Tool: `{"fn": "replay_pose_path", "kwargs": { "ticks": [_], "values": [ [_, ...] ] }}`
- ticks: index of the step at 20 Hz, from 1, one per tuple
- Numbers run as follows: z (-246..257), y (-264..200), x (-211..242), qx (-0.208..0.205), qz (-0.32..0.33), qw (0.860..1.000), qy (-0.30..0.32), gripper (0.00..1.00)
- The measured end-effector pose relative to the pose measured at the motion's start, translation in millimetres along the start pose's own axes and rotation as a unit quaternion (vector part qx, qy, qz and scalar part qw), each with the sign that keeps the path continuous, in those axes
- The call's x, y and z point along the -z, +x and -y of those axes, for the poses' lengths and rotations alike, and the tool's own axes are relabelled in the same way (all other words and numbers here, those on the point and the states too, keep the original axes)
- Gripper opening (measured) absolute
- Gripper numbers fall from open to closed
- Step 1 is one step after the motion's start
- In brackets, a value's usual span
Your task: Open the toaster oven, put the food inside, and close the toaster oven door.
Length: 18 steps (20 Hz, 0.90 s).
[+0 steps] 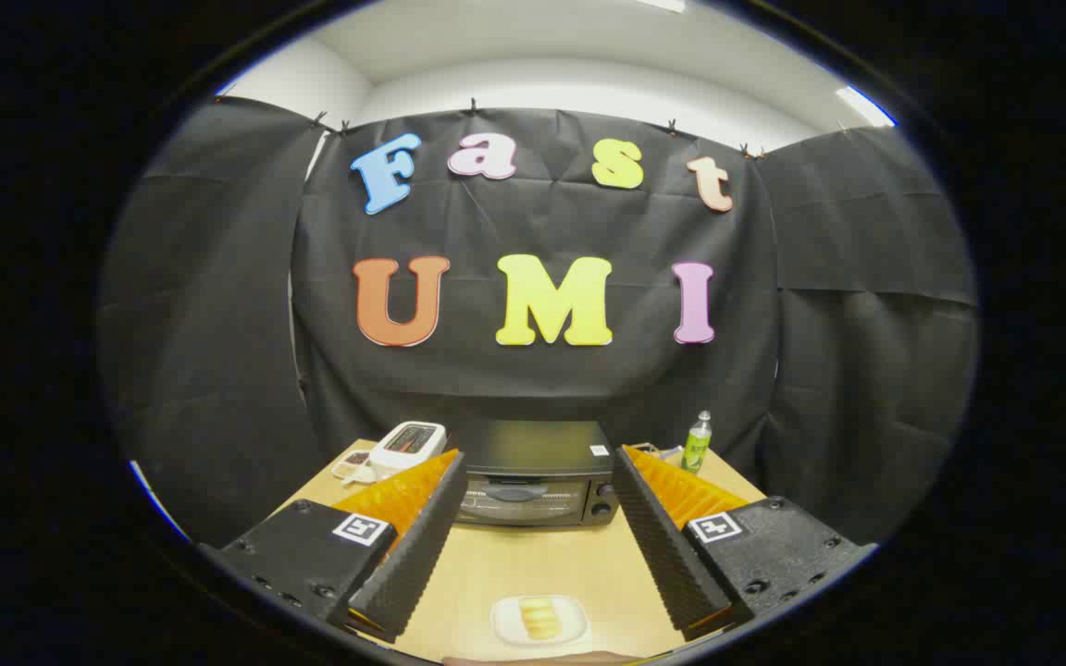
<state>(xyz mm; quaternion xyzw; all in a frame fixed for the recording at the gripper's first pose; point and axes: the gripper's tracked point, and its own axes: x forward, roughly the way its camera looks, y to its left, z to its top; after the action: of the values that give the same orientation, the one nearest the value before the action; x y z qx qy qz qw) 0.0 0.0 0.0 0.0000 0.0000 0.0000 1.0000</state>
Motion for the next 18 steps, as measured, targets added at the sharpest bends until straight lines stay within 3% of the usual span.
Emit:
{"fn": "replay_pose_path", "kwargs": {
  "ticks": [11,18],
  "values": [
    [9,19,14,0.012,-0.003,1.0,0.01,1.0],
    [8,59,34,0.021,-0.024,0.999,0.018,1.0]
  ]
}}
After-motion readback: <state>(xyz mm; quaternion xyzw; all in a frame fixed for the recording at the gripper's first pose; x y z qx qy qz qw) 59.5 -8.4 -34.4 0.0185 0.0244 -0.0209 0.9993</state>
